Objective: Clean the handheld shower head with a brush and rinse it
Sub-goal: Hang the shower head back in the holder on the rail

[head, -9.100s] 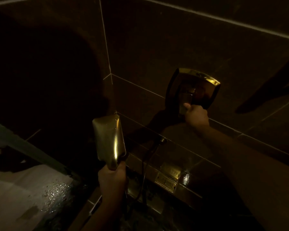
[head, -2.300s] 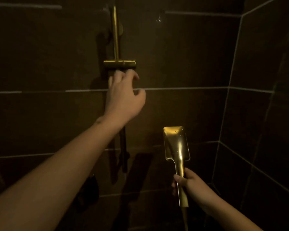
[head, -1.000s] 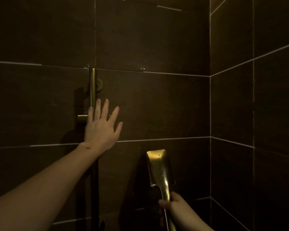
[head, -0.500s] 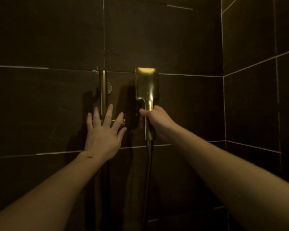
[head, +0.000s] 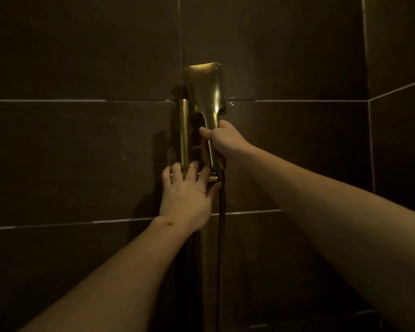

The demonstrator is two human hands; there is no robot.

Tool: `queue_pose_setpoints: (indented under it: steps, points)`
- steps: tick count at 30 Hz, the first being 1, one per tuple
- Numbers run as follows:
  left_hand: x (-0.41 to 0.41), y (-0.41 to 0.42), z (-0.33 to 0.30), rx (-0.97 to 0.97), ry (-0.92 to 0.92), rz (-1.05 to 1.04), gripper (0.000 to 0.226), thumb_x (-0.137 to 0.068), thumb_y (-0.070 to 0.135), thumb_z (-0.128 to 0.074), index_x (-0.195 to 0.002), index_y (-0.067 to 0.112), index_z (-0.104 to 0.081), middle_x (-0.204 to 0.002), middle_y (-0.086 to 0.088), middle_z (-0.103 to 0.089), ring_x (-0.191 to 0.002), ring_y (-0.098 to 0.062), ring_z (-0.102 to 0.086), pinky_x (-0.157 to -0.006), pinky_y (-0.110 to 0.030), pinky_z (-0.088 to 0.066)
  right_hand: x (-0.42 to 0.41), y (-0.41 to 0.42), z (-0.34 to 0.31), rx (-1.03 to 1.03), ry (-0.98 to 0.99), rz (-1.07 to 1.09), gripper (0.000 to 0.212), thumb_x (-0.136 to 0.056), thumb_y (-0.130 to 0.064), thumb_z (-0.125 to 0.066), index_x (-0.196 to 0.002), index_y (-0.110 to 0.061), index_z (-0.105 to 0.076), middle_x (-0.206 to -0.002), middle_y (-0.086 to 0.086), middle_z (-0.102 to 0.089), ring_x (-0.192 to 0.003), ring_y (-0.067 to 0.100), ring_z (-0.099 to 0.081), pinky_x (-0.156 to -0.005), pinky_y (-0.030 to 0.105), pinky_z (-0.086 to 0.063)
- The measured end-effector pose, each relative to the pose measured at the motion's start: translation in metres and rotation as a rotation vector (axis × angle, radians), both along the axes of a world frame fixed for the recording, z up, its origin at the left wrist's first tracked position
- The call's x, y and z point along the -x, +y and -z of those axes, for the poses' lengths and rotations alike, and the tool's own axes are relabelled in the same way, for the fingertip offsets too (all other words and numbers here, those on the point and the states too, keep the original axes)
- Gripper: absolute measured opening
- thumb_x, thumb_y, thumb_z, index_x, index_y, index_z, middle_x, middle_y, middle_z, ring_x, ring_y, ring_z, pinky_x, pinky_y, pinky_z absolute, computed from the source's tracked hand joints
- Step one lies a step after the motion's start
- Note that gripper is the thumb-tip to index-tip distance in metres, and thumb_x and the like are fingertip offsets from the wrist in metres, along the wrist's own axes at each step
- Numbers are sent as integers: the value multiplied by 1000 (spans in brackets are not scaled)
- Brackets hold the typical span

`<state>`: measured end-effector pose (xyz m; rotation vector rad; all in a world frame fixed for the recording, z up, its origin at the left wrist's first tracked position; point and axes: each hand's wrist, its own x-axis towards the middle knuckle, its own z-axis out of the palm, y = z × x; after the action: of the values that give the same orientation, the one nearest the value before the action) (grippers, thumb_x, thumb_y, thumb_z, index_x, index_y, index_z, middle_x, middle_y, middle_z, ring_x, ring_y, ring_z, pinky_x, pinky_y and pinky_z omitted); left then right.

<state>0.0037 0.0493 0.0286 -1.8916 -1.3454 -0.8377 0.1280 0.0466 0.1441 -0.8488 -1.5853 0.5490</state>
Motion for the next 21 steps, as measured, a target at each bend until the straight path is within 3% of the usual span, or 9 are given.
queue_pose_setpoints:
  steps: [3,10,17,21]
  points:
    - [-1,-1,0,15,3,-18,62,-102,60,-15,-151,30,-37,-157,-6,-41,-144,-42,-29,-119,-61,-15,-3,8,-2,23,86,-16,15,-98,-21,-57,-106,-8,-57,-79,4,-62,-73,18,-63,-69,35,-54]
    - [-3,-8,0,-8,9,-16,59,-106,56,-27,-151,20,-38,-154,-8,-42,-143,-43,-31,-119,-61,-16,-11,9,-21,63,240,-134,23,-98,-21,-57,-116,-9,-50,-90,6,-60,-79,17,-62,-69,32,-55]
    - [-3,-8,1,-39,13,-24,61,-106,55,-25,-153,19,-37,-157,-8,-42,-144,-42,-30,-121,-59,-15,5,4,-12,50,134,-78,18,-99,-22,-56,-112,-10,-53,-86,3,-61,-74,14,-62,-63,28,-53]
    - [-4,-5,3,-57,10,-21,60,-106,55,-26,-152,20,-38,-159,-8,-40,-144,-42,-29,-121,-59,-15,9,8,-4,4,77,-35,13,-99,-23,-55,-107,-13,-56,-84,2,-62,-79,16,-64,-76,34,-56]
